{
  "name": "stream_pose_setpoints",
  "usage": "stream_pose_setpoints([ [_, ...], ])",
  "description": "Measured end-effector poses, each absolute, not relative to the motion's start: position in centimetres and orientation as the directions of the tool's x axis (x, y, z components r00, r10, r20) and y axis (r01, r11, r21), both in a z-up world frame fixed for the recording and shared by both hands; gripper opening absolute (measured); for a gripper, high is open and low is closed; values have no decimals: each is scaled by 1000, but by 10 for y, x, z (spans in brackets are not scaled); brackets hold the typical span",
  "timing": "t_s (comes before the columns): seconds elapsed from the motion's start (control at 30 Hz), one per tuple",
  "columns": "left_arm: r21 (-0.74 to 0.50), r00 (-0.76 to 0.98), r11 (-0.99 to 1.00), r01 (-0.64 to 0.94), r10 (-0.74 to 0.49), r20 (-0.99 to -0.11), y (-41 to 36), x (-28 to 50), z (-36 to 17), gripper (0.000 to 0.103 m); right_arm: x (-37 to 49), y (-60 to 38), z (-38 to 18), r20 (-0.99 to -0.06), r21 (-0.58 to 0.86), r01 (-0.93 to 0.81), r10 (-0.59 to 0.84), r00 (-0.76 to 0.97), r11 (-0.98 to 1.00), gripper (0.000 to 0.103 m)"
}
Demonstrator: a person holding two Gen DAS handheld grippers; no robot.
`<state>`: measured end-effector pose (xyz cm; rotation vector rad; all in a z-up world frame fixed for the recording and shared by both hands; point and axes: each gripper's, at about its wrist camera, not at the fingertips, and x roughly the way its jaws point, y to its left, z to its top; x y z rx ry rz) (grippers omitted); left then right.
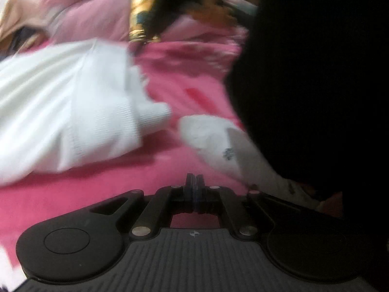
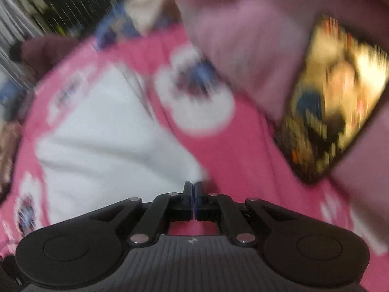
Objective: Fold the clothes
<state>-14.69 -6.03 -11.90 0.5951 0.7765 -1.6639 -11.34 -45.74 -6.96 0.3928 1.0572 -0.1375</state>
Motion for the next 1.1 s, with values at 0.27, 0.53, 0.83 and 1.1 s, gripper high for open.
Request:
stream_pose_setpoints([
  [0.27,-362,-125,182,914,-723,-679,-49,-57,-89,26,-116,-442,-7,-805,24,144,-66,590,989,4],
  [0.53,-422,130,477,771,-766,-629,-36,8,-79,43,-10,-352,14,-668,-9,-239,172,724,971,19],
  [0.83,-565,268,663,491,-732,-626,2,72,-99,57,86,-346,-12,-692,16,-236,182,699,972,19],
  [1.1,-618,205,582,528,-794,-572,-6,88,-113,33,120,-331,-37,-756,-68,-347,179,629,935,25],
])
